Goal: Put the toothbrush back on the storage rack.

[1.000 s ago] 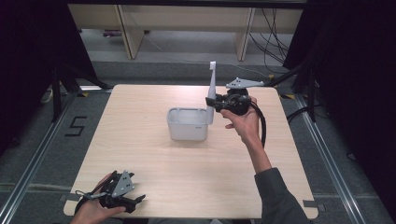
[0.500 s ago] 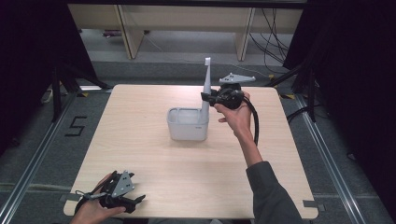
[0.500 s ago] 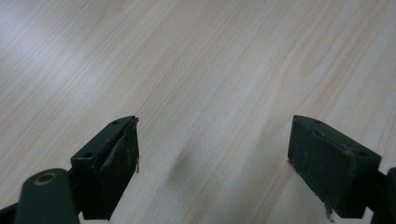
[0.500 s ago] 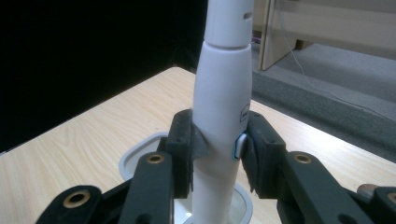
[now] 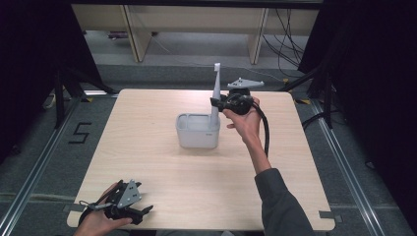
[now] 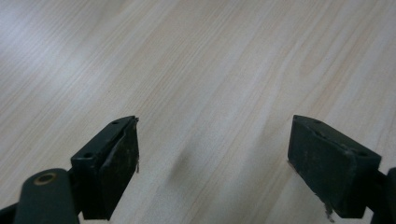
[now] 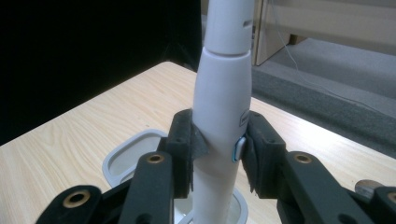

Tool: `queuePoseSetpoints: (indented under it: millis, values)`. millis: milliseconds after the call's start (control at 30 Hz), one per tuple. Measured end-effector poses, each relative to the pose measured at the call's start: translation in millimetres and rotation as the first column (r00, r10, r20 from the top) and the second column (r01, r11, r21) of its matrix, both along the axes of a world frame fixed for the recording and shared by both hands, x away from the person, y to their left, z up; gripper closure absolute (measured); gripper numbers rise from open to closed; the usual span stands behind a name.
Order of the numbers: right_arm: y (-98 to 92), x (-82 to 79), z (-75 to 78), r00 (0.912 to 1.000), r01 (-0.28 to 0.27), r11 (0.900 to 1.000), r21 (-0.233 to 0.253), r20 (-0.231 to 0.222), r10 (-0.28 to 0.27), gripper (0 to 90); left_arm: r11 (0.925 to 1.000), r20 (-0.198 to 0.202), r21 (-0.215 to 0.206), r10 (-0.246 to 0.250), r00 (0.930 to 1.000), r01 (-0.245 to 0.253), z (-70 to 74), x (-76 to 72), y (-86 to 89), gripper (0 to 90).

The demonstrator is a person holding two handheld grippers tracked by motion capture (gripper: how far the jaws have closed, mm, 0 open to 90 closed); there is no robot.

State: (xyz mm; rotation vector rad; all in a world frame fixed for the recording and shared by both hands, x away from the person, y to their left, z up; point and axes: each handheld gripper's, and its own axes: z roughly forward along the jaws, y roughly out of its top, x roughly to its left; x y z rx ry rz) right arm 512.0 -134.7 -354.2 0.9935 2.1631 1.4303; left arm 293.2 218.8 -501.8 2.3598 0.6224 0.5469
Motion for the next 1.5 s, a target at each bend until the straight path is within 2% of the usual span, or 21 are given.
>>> queuePoseSetpoints:
  millis: [167,200,333,400,533,567,600,633,667,700,733,867,900,1000,1067,1133,1167,1233,1333,1400,1500]
  values:
    - [2.4,1.0,-4.2,1.0,0.0,1.0,-0.021,-0.004,0.0,66.9,1.0,-0.001,-0.003,-0.004,1.0,0.004,-0.1,-0.1,0.0,16.1]
    - [2.7,0.3,-5.2,0.9998,0.012,1.0,-0.02,-0.017,-0.012,66.8,0.9998,0.003,0.018,-0.009,1.0,0.009,1.1,0.4,0.9,16.2]
    - [1.7,1.7,-11.2,0.9999,0.015,0.999,-0.047,-0.004,-0.016,66.8,0.9998,0.003,0.017,-0.007,1.0,0.007,0.7,0.5,0.9,16.1]
    - [2.4,1.4,-15.9,0.9995,0.019,0.999,-0.029,-0.023,-0.02,66.8,0.9999,0.004,0.014,-0.006,1.0,0.006,0.7,0.1,0.5,16.2]
    - [2.8,0.7,-20.3,0.9992,0.014,0.999,-0.049,-0.036,-0.016,66.8,1.0,-0.002,-0.002,-0.004,1.0,0.004,0.2,-0.2,0.1,16.1]
    - [3.4,1.5,-22.4,0.9998,0.013,0.998,-0.061,-0.015,-0.014,66.8,0.9999,0.004,0.014,-0.006,1.0,0.006,0.7,0.1,0.6,16.2]
    - [4.3,0.0,-22.8,0.9989,0.017,0.998,-0.059,-0.041,-0.02,66.8,0.9999,0.005,0.01,-0.004,1.0,0.004,0.4,0.0,0.3,16.2]
    - [5.5,0.4,-24.7,0.9993,0.015,0.999,-0.047,-0.034,-0.016,66.8,0.9999,0.003,0.014,-0.007,1.0,0.007,0.6,0.0,0.6,16.2]
    - [4.2,1.1,-24.8,0.9996,0.009,0.997,-0.073,-0.025,-0.01,66.9,0.9998,0.003,0.017,-0.007,1.0,0.007,0.6,0.4,0.9,16.1]
    - [4.9,1.4,-26.9,0.9998,0.015,0.997,-0.071,-0.014,-0.016,66.8,0.9999,0.0,0.009,-0.007,1.0,0.007,0.5,0.0,0.6,16.2]
    - [5.7,-0.2,-27.7,0.9988,0.016,0.997,-0.071,-0.045,-0.019,66.8,0.9991,-0.017,0.038,-0.021,0.9996,0.022,3.2,0.7,2.1,16.2]
    - [5.2,1.9,-34.2,0.9994,0.006,0.994,-0.105,-0.033,-0.01,66.9,1.0,-0.005,-0.002,-0.004,1.0,0.003,0.2,-0.1,0.3,16.1]
    - [7.2,1.1,-36.5,0.9987,0.011,0.997,-0.08,-0.048,-0.015,66.9,0.9998,-0.003,0.017,-0.009,1.0,0.009,1.1,0.3,1.0,16.2]
    - [7.6,0.8,-40.5,0.9984,0.005,0.994,-0.108,-0.055,-0.011,66.9,0.9996,0.001,0.026,-0.009,1.0,0.009,0.8,0.8,1.1,16.2]
    - [8.2,-0.1,-43.2,0.998,0.006,0.994,-0.107,-0.062,-0.012,66.9,0.9996,-0.019,0.025,-0.015,0.9997,0.016,2.5,0.1,1.5,16.1]
    - [9.2,0.8,-46.9,0.9986,-0.001,0.993,-0.117,-0.052,-0.006,66.9,1.0,-0.006,0.007,-0.006,1.0,0.006,0.5,-0.1,0.4,16.2]
    - [9.2,0.0,-47.4,0.9981,-0.001,0.992,-0.123,-0.061,-0.007,66.9,0.9997,0.006,0.025,-0.007,1.0,0.007,0.1,0.7,0.9,16.2]
    - [9.0,-0.4,-49.8,0.9978,0.0,0.991,-0.13,-0.066,-0.009,67.0,0.9999,-0.007,0.011,-0.007,1.0,0.007,0.2,-0.1,0.2,16.1]
    - [8.9,-0.4,-52.0,0.9977,-0.002,0.989,-0.146,-0.068,-0.008,67.0,0.9997,-0.004,0.021,-0.01,0.9999,0.01,0.7,0.4,0.9,16.2]
    - [9.8,-0.5,-54.1,0.9969,-0.003,0.992,-0.125,-0.079,-0.007,67.2,0.9996,0.004,0.027,-0.003,1.0,0.003,0.4,0.3,0.7,16.2]
    - [9.7,-0.1,-55.2,0.9977,-0.007,0.991,-0.131,-0.068,-0.002,67.9,0.9999,0.0,0.011,-0.002,1.0,0.002,-0.3,-0.3,-0.1,16.2]
